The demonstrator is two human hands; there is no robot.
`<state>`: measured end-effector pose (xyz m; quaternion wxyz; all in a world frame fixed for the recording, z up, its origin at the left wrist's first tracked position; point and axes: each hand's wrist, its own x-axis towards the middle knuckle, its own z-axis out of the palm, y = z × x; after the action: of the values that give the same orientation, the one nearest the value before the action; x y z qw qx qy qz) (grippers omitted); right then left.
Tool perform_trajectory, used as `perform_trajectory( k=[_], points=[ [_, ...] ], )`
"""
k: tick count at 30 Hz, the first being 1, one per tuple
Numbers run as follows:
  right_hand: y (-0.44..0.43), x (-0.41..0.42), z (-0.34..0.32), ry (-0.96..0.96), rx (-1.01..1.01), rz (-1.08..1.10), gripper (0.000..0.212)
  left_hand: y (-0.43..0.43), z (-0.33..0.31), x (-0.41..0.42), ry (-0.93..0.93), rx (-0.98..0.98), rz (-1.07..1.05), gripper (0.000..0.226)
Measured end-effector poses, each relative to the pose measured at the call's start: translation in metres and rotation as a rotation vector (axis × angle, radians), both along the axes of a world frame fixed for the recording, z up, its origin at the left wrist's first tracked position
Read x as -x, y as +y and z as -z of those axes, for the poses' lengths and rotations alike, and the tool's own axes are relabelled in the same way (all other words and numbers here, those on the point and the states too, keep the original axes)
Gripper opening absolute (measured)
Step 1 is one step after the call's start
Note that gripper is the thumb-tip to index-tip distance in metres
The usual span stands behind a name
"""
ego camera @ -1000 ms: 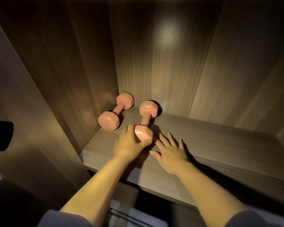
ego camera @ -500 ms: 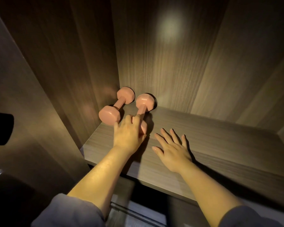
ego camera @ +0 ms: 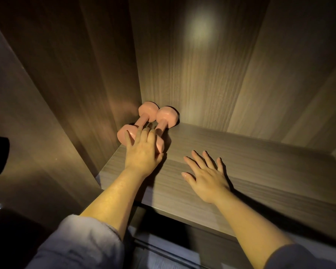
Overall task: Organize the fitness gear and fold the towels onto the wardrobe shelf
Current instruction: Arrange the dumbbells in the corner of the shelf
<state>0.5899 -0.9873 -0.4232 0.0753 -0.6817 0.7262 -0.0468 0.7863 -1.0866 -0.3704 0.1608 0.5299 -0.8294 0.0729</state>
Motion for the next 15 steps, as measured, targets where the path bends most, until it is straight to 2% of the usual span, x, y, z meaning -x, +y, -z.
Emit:
perform_trajectory(
  k=[11,15],
  points=[
    [-0.0005,0.0010,0.0019,0.008,0.010,0.004,0.070,-0.0079,-0.0014,0.0092,0.028,-0.076,-0.020,0.077],
    [0.0001,0.0002,0.0021,0.013,0.013,0.003,0.066,-0.0058,0.0006,0.0091,0.116,-0.078,-0.029,0.088]
  ],
)
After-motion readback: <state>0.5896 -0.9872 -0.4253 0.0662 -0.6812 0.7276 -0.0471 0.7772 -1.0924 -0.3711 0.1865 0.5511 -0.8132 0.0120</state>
